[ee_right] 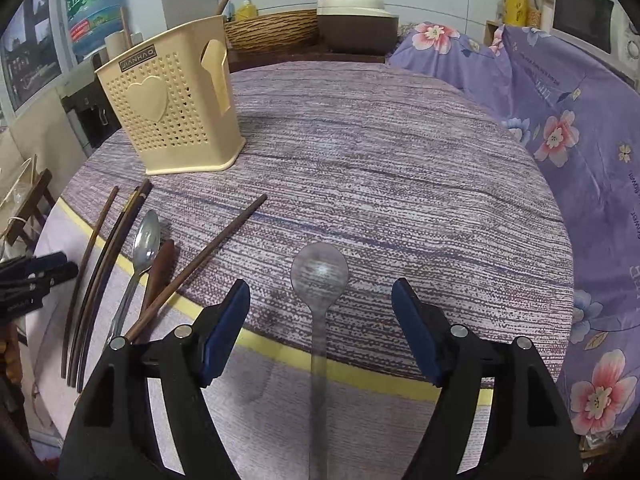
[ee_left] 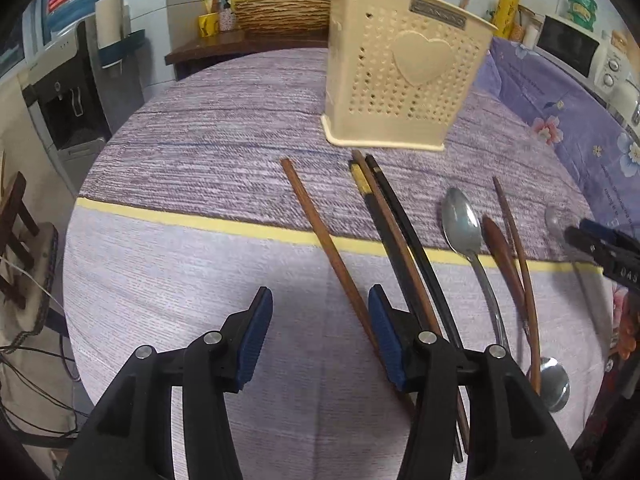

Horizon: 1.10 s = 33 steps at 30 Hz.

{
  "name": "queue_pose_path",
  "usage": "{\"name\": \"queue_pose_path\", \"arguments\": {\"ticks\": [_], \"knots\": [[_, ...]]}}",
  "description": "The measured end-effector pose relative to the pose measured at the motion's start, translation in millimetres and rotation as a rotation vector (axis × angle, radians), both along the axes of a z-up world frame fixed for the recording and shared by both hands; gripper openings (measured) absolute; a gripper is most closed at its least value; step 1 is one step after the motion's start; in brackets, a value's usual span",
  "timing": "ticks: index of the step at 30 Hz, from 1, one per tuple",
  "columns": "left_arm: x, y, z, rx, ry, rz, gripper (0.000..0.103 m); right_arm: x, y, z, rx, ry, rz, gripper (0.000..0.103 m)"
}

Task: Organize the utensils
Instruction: 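Grasp a light brown chopstick with the left gripper while the right gripper holds the spoon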

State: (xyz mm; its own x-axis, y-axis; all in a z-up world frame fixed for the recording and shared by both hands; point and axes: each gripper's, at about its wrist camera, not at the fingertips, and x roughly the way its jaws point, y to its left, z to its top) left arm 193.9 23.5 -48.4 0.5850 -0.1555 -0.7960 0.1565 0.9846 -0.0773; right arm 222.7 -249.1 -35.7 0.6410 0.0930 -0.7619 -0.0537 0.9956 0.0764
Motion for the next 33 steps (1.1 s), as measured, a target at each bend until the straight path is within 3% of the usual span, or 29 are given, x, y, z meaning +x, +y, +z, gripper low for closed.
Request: {"name": "queue_pose_path", "arguments": {"ticks": [4,13,15,18,23,26,33], "knots": [[16.0,4.8,1.6,-0.053,0.021,0.020,0.050,7.8,2.5,-5.9,-0.036,0.031,0.000,0.073],[43.8,-1.5,-4.8,-0.029,0.033,0.063,0.050,20.1,16.2,-13.8,-0.089,0.072,0.014,0.068],[51.4,-4.7,-5.2,-0.011,0.033,0.066,0.046,22.6,17.2,-16.0,-0.089,0.078,0.017,0.060],[66.0,-7.9,-4.9,0.019,0.040,0.082,0.037,27.8,18.8,-19.6,-0.074,0.080,0.020,0.058],[84.3,-14.2,-3.5,0.043,0.059,0.091,0.011,39.7,23.4,-18.7,-0.068,0.084,0.039,0.046],[87.7,-15.0,-2.9,0.036,0.062,0.098,0.010,44.8,25.5,-17.8,-0.071,0.085,0.058,0.037],[93.4,-17.9,-2.9,0.043,0.054,0.101,0.009,47.2,24.5,-17.5,-0.067,0.080,0.069,0.036]]}}
